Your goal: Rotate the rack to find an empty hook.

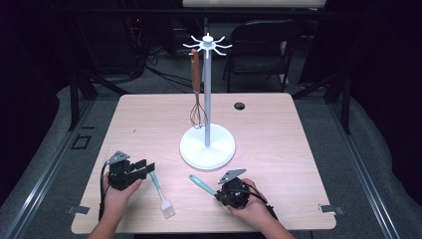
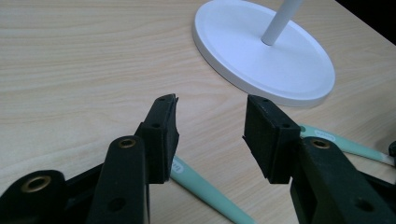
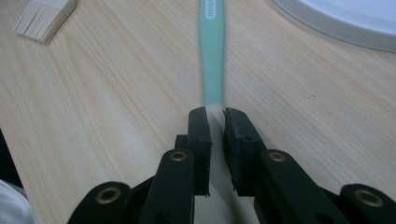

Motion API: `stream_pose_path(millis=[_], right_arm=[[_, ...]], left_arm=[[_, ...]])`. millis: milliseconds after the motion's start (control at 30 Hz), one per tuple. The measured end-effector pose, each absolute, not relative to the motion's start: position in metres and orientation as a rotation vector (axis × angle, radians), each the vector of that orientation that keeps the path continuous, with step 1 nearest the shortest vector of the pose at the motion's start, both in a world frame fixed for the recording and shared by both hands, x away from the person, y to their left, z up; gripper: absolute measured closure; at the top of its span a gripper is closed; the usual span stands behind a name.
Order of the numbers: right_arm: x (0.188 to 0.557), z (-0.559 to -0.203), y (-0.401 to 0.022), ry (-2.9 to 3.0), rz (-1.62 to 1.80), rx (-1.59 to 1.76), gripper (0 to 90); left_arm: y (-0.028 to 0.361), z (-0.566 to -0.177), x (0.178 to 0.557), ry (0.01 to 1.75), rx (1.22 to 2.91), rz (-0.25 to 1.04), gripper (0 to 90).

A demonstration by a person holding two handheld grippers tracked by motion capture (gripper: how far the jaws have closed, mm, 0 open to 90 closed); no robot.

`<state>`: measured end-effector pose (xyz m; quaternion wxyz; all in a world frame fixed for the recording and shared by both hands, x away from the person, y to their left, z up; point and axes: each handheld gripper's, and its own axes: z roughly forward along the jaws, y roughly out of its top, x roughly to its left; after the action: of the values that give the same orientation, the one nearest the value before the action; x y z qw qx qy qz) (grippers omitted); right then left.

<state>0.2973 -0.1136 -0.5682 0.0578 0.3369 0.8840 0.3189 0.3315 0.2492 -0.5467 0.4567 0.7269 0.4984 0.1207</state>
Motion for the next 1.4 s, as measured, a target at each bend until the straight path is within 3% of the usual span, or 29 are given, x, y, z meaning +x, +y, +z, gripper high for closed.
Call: stream_pose_path(millis=[433,1033,1400], right_arm=[[0.301,-0.571,-0.104,2.636,1.004,1.030,75.8],[0.299,-0.574,-0.101,2.604,0.999,0.980,80.2],[0.301,-0.575,-0.103,2.603,1.037,1.007,80.7]], left_arm=[[0.231,-0.551,0.330,1.180,1.846,0.251,52.8],[0.203,-0.557,0.325,1.108,1.913,0.196,51.2],[0.196,-0.560,0.325,1.057,1.933,0.162,44.5]])
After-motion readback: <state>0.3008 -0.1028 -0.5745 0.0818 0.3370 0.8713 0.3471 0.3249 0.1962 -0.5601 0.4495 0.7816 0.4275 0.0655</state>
